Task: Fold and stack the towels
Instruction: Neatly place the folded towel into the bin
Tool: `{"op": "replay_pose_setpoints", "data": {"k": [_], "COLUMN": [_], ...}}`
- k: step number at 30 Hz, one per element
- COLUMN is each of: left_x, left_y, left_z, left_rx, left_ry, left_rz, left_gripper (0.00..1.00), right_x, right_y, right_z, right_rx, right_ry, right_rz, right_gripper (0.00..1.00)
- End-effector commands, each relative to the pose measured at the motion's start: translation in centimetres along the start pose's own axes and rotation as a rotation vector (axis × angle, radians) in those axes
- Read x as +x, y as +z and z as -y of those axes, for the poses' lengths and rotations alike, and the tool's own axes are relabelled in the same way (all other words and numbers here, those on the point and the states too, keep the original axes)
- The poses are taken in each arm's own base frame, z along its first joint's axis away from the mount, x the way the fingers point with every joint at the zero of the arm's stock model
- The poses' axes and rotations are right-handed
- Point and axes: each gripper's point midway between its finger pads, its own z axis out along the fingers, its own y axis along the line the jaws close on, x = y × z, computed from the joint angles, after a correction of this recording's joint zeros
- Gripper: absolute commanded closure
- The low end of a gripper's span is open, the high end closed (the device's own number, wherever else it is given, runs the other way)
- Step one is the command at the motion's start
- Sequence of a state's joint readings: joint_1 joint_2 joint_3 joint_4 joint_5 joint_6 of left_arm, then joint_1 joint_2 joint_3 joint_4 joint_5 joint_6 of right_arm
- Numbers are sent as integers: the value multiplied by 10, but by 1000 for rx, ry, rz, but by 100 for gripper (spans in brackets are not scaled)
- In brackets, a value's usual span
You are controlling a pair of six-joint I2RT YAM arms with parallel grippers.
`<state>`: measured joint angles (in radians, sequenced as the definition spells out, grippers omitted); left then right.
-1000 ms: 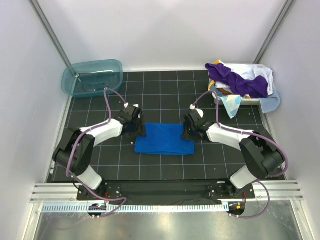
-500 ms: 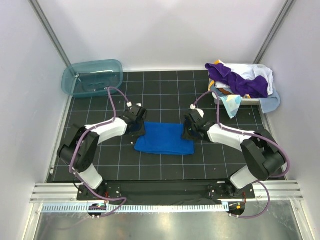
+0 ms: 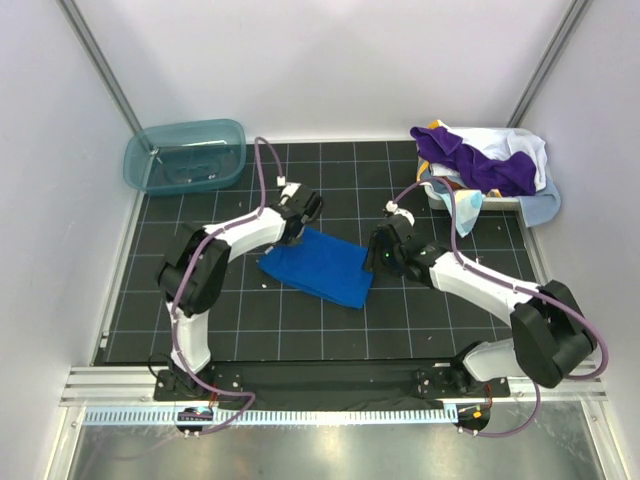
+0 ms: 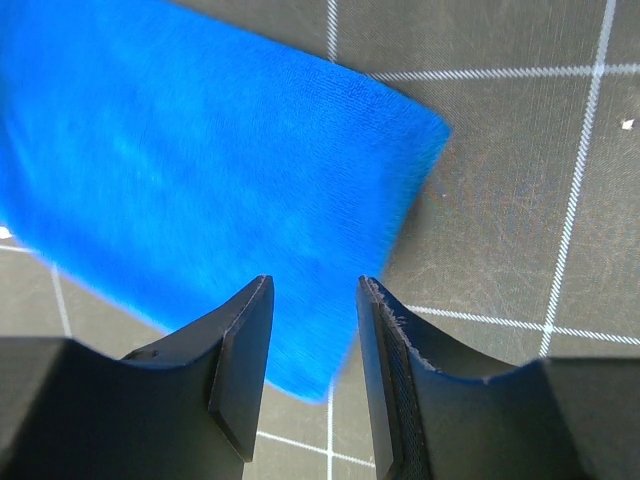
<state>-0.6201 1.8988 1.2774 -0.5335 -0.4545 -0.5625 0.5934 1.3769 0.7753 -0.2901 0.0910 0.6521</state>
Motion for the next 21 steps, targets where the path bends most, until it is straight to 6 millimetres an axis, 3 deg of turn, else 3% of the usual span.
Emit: {"op": "replay_pose_setpoints", "data": {"k": [1,4,5,7,8,9,10,11,12,13,14,15,16,18,21], "left_x": [-53,-75,-94,-102,-128,-126,-137,-167,-178,-172,-202,-210,-204,-231,-256], "left_y": [2,13,13,29,24,42,43,34,38,58,49,52,72,66,66], "left_z": [-20,-27,-23,-27,-20,-18,-19,-13,-11,-17,-15,-17,-19,-28,-43], "left_rx": [-175,-281,-284,-338,-329,-361,-390,-394,-412,-468,-468,-477,-496,-521,-577], "left_ry": [95,158,144,173,145,174,205,179,184,246,197,191,228,190,211], "left_rz": [134,178,211,203,246,226,232,287,298,256,313,319,288,349,412], "left_gripper": [100,100,100,100,100,100,100,100,100,100,100,100,100,100,100], "right_x": [-26,-30,-32,-34,-34,-34,-36,-38,-38,-38,-38,-37,-36,-33,-26], "right_y": [-21,-27,-29,-32,-33,-34,-35,-36,-36,-36,-36,-35,-35,-31,-25], "right_z": [-16,-18,-19,-22,-22,-22,-21,-21,-21,-21,-20,-17,-15,-13,-15], "right_rx": [-53,-64,-70,-80,-81,-81,-77,-77,-78,-79,-73,-64,-59,-55,-76], "right_ry": [-18,-24,-24,-33,-44,-48,-52,-61,-69,-76,-90,-95,-98,-108,-110], "right_rz": [70,86,93,97,96,97,103,108,108,108,109,109,108,103,86], "right_gripper": [53,53,53,53,53,53,53,53,53,53,53,53,53,53,53]}}
